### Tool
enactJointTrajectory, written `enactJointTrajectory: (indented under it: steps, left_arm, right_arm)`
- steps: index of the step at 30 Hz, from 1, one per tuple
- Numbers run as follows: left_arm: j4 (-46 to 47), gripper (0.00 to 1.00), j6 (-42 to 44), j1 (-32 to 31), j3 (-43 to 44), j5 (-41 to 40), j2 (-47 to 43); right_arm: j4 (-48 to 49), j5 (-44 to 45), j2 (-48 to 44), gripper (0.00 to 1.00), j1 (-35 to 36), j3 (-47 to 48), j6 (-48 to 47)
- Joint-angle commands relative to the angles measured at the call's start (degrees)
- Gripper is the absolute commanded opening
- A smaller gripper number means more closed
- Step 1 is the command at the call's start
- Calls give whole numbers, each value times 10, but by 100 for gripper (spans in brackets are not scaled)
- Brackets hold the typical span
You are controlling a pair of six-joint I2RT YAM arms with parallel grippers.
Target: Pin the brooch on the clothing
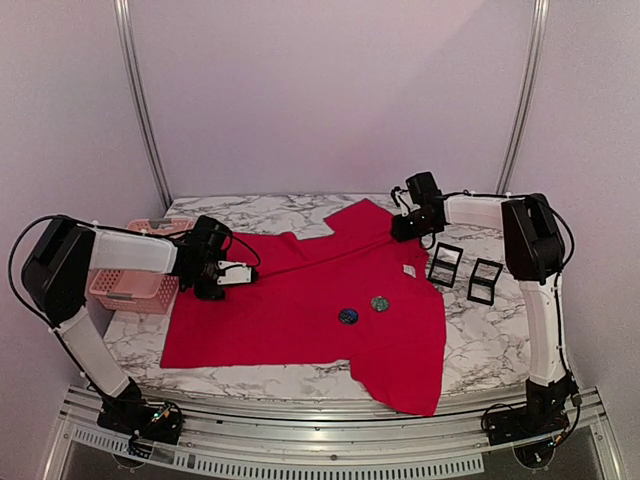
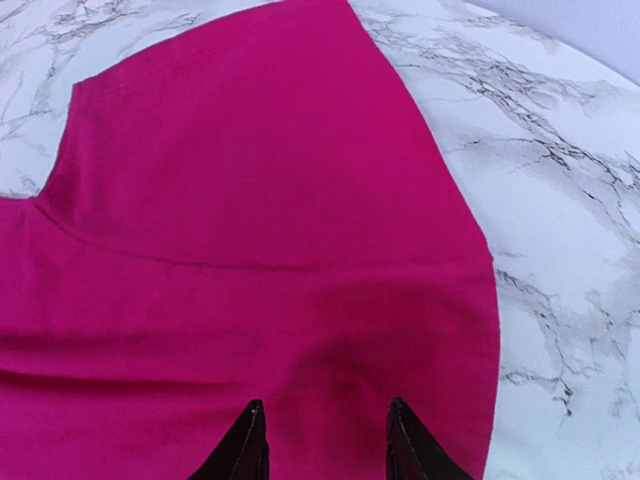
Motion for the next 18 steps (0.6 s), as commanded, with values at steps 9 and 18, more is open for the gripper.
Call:
enactJointTrajectory:
  steps: [9, 18]
  left_arm:
    - [-332, 30, -346, 23, 415, 36, 221]
    - [-264, 29, -342, 46, 502, -54, 372]
  right_arm:
    - [-28, -22, -336, 17, 80, -377, 78]
    - [-61, -25, -376, 0, 141, -535, 207]
